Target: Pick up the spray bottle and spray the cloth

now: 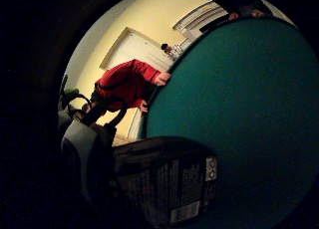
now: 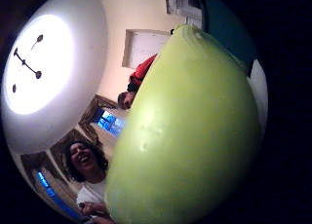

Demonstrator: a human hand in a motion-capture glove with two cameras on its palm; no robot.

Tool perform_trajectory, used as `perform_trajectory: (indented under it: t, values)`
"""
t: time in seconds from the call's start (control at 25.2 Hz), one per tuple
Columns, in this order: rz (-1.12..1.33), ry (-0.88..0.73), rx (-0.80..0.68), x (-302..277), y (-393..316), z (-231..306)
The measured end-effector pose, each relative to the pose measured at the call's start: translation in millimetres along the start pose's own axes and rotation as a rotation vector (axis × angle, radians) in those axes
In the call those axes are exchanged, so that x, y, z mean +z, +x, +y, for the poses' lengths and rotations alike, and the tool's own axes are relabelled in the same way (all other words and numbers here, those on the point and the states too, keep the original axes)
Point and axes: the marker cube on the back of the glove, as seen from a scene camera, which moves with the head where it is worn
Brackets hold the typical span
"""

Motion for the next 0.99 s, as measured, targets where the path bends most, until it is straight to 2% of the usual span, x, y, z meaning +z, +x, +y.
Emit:
perform_trajectory:
  t: [0.36, 0.64, 0.99]
  values:
    - [-0.021, -0.020, 0.001, 12.0, 12.0, -35.0]
    - [-0.016, -0.095, 0.084, 18.5, 21.0, -29.5]
    - [0.242, -0.185, 0.155, -4.1, 36.6, 1.0]
